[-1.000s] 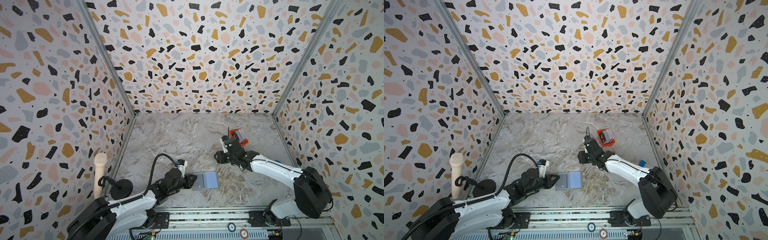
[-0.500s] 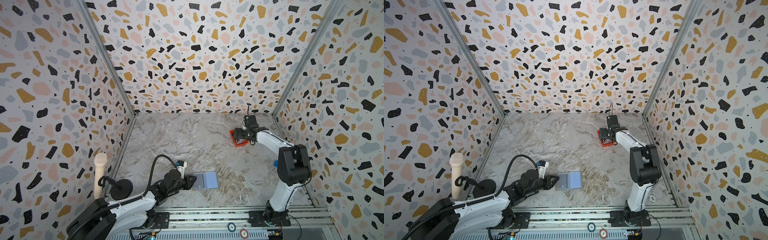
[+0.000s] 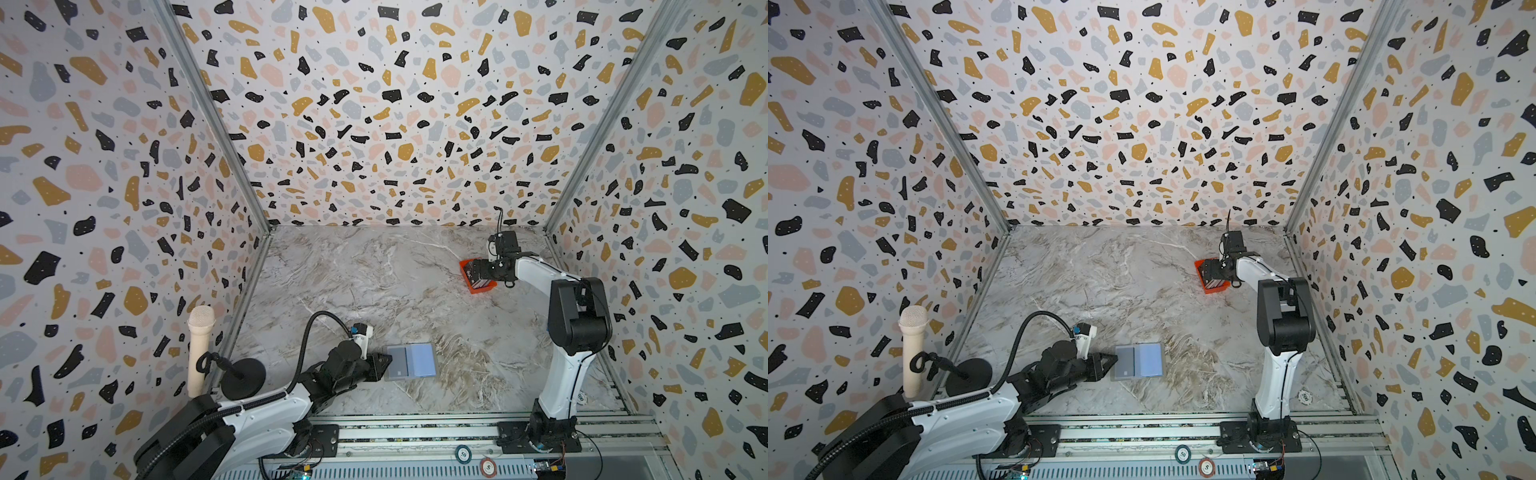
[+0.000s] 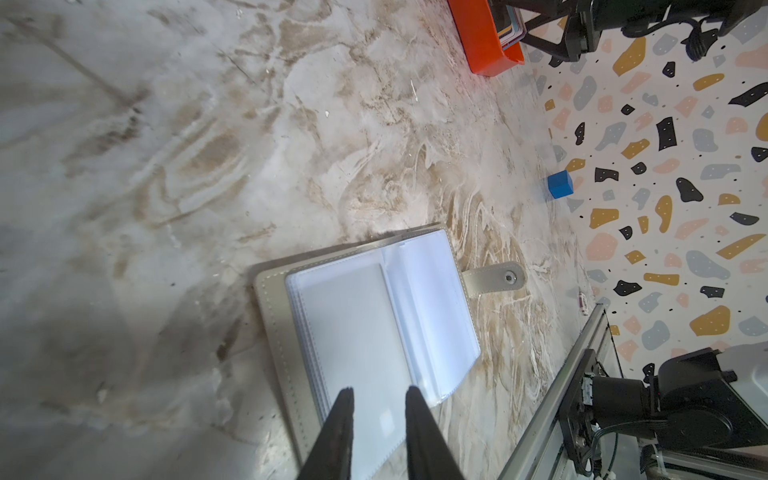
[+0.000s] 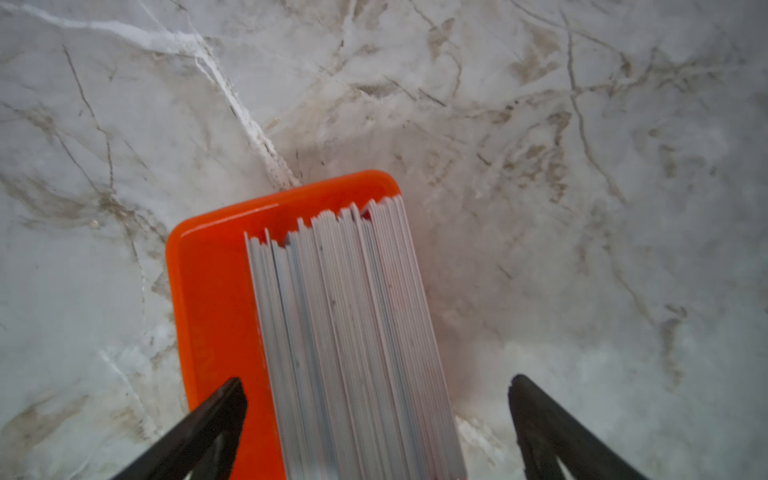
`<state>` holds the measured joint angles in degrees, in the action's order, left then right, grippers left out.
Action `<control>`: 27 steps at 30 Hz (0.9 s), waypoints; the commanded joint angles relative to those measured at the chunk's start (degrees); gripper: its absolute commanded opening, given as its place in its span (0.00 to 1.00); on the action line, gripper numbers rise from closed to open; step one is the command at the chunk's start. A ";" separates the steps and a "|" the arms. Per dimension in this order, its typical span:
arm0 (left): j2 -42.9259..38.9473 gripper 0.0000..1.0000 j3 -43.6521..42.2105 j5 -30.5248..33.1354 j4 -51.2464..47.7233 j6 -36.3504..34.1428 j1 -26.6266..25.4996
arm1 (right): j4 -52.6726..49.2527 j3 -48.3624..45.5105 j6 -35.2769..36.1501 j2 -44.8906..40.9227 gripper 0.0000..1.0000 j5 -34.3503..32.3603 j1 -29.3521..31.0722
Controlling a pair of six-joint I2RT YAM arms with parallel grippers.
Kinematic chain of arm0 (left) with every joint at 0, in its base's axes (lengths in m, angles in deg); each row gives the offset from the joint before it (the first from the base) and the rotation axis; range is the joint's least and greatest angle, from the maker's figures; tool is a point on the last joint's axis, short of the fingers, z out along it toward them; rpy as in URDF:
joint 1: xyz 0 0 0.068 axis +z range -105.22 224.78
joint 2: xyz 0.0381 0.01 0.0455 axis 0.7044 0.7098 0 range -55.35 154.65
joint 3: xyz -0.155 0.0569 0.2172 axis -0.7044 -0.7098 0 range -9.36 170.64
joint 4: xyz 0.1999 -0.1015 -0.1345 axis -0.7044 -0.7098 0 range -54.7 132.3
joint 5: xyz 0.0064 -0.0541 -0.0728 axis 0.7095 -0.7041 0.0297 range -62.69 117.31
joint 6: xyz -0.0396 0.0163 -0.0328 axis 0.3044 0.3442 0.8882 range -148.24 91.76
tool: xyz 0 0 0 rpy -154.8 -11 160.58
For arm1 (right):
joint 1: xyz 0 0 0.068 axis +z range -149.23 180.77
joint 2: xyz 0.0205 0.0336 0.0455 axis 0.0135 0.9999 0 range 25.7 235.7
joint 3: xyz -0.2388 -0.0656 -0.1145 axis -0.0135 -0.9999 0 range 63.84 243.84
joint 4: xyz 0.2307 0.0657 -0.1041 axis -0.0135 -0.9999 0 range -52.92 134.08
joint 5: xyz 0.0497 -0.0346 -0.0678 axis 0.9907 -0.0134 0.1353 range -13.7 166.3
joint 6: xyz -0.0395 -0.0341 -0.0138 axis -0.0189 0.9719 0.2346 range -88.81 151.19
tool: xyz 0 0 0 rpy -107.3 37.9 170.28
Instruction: Put the credit cards into the card holder
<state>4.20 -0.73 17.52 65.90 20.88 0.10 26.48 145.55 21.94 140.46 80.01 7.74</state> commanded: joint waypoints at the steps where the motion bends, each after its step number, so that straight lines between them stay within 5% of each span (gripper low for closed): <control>1: 0.70 0.25 -0.03 0.29 2.61 0.44 0.13 | -2.87 3.46 1.70 2.53 0.99 1.89 -0.31; 7: 0.83 0.25 0.17 0.29 1.91 0.31 0.13 | -5.08 7.35 2.12 6.15 0.88 2.36 0.78; 17: -0.52 0.25 -0.44 0.39 1.51 0.63 0.15 | -4.59 6.32 0.47 5.71 0.53 1.09 6.42; 27: -3.87 0.26 -1.23 1.52 -0.12 0.60 0.24 | 1.98 -2.27 -9.52 0.21 0.51 -1.75 17.57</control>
<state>1.44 -1.17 18.05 65.72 21.45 0.10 27.39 144.74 16.87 143.74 79.81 22.90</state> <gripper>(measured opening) 0.253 0.570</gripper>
